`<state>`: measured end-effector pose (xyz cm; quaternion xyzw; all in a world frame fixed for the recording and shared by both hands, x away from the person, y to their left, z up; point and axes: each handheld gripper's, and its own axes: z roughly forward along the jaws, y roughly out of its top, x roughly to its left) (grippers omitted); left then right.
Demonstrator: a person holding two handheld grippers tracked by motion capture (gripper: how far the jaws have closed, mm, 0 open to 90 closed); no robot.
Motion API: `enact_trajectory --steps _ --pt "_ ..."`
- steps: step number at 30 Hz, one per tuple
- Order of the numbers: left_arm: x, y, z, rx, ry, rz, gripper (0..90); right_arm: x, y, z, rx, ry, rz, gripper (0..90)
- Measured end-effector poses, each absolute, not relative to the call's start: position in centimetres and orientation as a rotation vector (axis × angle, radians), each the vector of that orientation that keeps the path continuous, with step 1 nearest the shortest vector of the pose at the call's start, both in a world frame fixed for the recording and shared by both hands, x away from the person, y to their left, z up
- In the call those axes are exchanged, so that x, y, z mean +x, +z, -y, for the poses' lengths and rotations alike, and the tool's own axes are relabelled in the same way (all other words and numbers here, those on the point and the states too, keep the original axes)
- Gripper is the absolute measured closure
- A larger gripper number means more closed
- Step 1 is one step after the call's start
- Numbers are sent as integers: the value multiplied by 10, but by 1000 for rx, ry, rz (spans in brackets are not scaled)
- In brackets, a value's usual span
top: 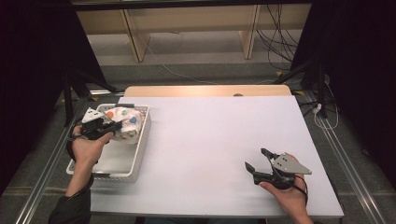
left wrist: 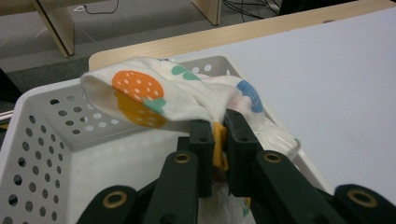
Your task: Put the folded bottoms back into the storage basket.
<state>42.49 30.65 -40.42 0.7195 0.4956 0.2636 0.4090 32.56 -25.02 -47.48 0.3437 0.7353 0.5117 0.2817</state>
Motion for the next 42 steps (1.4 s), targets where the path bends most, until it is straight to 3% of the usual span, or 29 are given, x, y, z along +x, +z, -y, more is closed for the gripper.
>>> enact_trajectory --steps 42 --pt "442 -442 -331 2092 530 -1331 818 326 -475 250 922 1371 -1970 224"
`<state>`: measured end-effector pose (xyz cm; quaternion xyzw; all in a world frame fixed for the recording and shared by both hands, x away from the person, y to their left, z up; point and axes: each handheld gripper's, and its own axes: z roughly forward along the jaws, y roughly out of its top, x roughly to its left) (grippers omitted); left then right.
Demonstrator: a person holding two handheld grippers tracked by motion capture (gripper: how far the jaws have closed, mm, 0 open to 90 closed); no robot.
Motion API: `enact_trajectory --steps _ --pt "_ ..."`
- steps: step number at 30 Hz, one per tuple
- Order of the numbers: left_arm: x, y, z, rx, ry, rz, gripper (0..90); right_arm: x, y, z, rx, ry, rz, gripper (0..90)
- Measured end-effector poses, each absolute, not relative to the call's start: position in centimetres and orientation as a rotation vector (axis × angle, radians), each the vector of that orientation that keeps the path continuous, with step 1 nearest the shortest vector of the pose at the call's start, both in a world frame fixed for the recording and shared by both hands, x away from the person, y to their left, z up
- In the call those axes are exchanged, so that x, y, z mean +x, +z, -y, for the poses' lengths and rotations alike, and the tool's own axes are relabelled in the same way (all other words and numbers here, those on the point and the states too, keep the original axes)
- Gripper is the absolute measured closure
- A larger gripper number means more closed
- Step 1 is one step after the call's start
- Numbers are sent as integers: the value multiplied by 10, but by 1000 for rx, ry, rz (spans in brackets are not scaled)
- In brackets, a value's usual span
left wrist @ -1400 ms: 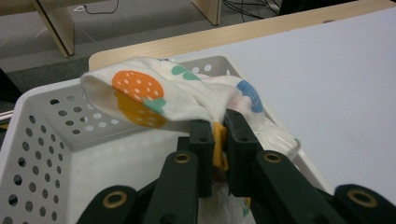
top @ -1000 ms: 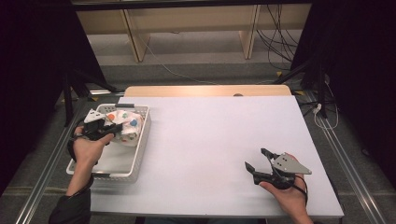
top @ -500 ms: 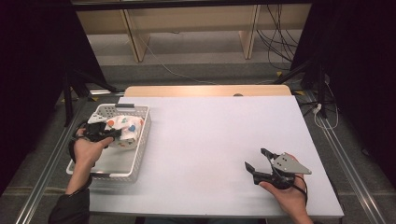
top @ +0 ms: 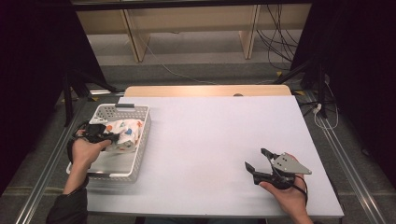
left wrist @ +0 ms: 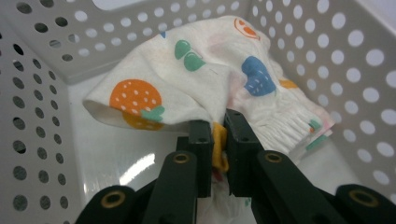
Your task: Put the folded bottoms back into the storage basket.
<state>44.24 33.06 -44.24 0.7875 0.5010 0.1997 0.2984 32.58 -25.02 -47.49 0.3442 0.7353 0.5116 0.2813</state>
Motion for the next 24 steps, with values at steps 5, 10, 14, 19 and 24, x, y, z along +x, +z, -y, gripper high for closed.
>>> enact_trajectory --steps 5,10,14,19,24 --pt "442 -443 -336 2138 502 -1338 818 326 -475 250 925 1371 -1970 225" --pt "442 -445 -340 2165 502 -1343 812 326 -475 250 924 1370 -1972 225" --pt "444 -446 -341 2159 561 -1401 703 326 -475 250 925 1370 -1972 224" --pt "445 -439 -341 2053 684 -1480 379 326 -475 250 925 1369 -1973 224" --pt "443 -431 -335 1936 717 -1439 329 325 -475 250 925 1368 -1973 224"
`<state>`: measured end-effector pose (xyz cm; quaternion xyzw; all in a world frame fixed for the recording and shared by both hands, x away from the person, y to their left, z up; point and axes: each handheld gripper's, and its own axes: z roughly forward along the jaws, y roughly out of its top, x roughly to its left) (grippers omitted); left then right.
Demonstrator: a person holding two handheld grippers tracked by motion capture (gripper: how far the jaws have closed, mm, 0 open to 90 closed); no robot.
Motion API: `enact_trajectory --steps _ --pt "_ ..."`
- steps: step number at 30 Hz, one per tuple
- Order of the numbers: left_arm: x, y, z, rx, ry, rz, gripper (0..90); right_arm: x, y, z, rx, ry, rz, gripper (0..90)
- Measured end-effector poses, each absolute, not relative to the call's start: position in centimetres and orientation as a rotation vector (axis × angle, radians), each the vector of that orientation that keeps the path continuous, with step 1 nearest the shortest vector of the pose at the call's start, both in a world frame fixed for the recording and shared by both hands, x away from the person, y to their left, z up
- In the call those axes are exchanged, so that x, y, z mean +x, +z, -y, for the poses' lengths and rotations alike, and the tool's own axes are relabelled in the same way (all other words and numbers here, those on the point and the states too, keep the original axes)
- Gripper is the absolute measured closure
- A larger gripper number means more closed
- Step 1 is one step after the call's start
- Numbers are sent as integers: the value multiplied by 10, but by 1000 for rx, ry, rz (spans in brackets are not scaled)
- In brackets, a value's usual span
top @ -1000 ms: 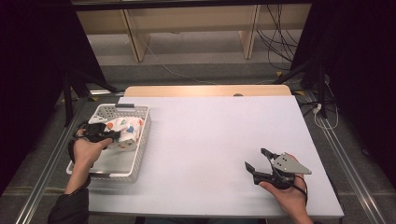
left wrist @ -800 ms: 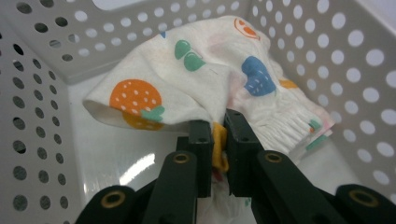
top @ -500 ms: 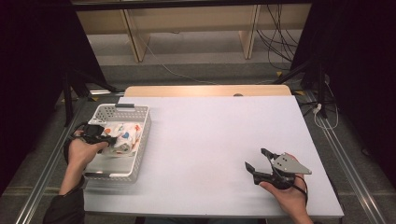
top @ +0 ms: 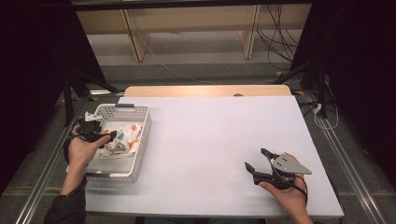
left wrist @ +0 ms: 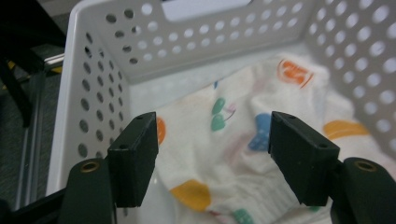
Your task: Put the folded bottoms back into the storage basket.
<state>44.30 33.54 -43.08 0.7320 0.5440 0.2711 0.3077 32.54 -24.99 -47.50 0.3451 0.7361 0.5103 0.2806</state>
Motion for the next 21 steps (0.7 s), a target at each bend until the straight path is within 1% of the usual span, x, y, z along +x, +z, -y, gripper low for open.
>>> enact_trajectory --steps 4,8,12,14,17,21 --pt "439 -422 -325 1866 694 -1366 332 326 -475 250 923 1370 -1971 224" --pt "433 -412 -308 1791 637 -1280 317 325 -475 250 924 1370 -1972 223" --pt "425 -405 -291 1800 580 -1180 291 325 -475 250 926 1374 -1970 223" --pt "422 -403 -283 1814 561 -1142 260 325 -475 250 924 1373 -1971 223" --pt "415 -401 -269 1838 539 -1091 219 325 -475 250 924 1375 -1971 222" --pt "406 -402 -257 1854 514 -1039 192 325 -475 250 924 1376 -1970 222"
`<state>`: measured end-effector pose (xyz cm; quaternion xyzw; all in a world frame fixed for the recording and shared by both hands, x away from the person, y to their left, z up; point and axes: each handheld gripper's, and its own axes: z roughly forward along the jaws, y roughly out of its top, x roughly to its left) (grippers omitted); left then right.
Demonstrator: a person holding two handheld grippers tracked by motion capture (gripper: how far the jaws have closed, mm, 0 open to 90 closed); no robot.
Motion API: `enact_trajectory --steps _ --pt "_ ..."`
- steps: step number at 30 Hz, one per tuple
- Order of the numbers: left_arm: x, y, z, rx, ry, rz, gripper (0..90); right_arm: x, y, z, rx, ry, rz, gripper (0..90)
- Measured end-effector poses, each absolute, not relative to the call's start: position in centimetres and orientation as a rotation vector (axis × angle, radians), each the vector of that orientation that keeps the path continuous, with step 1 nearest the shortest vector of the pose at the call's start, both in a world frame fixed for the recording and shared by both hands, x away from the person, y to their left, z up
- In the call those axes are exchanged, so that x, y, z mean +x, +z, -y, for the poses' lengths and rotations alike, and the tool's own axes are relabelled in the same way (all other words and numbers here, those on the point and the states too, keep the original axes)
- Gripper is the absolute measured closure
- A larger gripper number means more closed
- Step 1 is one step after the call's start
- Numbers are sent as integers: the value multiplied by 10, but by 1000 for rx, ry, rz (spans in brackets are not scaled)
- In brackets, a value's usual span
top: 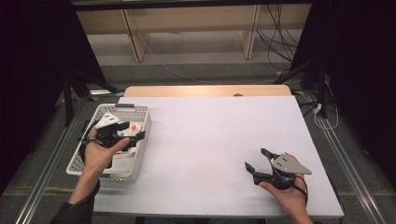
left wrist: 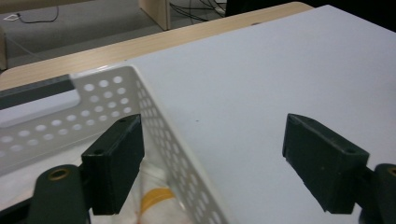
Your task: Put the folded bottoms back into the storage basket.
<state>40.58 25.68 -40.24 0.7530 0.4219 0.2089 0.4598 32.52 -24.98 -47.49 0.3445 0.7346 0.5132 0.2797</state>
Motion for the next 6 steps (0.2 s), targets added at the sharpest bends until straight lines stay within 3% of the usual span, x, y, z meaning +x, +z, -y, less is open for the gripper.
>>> enact_trajectory --steps 6 --pt "392 -405 -244 1871 506 -982 174 325 -475 250 926 1378 -1969 221"
